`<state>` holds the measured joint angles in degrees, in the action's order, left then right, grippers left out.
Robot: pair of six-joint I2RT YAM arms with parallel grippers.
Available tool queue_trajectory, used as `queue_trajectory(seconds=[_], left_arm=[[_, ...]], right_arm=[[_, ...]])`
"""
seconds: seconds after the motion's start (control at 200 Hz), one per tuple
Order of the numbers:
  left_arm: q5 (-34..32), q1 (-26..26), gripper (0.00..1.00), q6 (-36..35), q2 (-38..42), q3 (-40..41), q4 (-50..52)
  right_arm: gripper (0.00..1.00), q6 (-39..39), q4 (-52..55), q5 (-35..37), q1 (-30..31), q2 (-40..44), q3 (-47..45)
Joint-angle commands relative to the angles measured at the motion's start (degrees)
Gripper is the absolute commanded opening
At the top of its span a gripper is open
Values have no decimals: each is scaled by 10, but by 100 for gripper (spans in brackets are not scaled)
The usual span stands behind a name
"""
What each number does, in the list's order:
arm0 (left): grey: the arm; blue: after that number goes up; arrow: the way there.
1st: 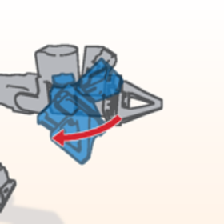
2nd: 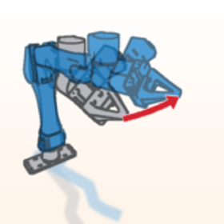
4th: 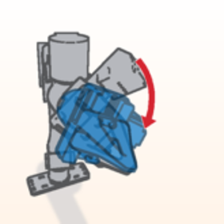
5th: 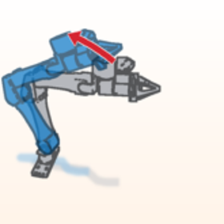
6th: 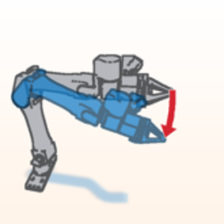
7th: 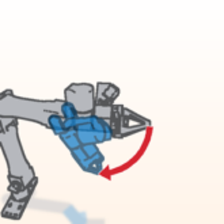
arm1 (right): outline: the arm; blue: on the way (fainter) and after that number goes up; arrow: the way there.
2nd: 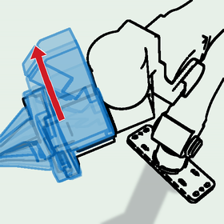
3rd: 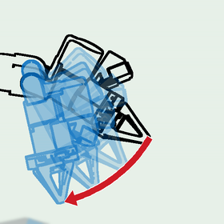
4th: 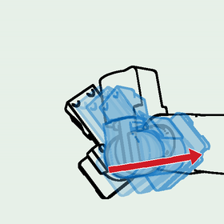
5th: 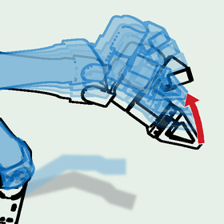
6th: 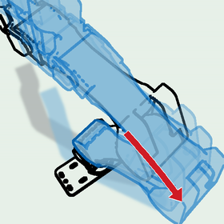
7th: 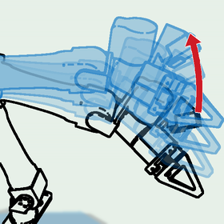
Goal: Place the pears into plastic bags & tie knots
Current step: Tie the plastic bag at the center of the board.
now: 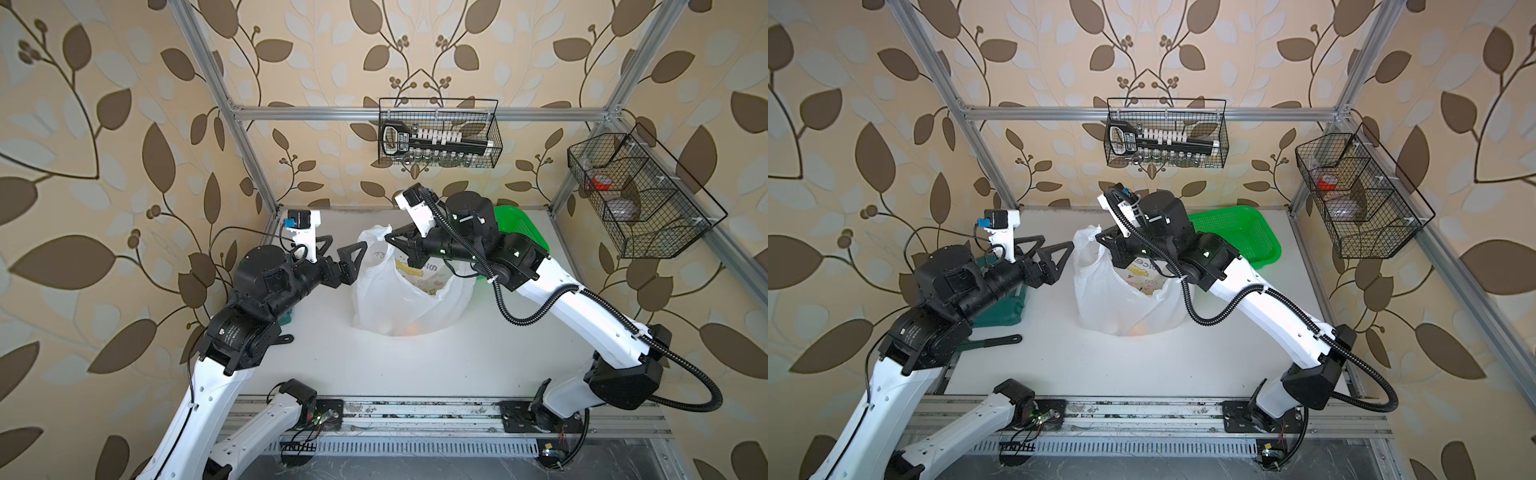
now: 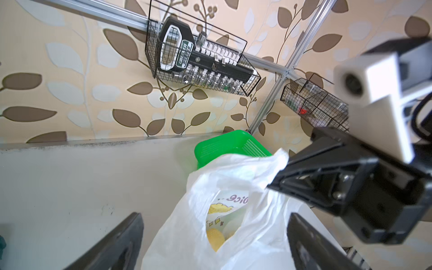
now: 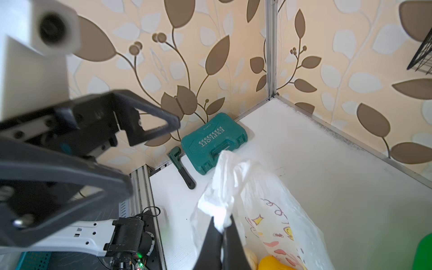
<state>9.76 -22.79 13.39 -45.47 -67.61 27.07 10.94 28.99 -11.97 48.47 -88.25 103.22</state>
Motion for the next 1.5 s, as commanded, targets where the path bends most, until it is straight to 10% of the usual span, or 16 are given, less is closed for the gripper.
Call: queue_trajectory(seconds=[0.0, 0.465, 0.945, 1.085, 1.3, 1.41, 1.495], left_arm=[[34, 3, 97, -55, -9, 50, -100], [196, 4, 97, -70, -17, 86, -258], [201, 3, 95, -34, -109, 111, -386], [208, 2, 84, 17, -143, 150, -475], [193, 1, 31, 76, -154, 196, -552], [202, 1, 0, 74, -156, 181, -532], [219, 1, 0, 69, -154, 168, -506]], right_arm=[[0, 5, 4, -17, -4, 9, 34], [0, 8, 19, -19, -4, -16, 71], [0, 26, 6, -39, -3, -23, 84], [0, 32, -8, -35, -3, -15, 84], [0, 35, -24, -31, -4, 0, 57], [48, 28, -30, -22, -13, 20, 30], [69, 27, -49, -19, -38, 64, -18]])
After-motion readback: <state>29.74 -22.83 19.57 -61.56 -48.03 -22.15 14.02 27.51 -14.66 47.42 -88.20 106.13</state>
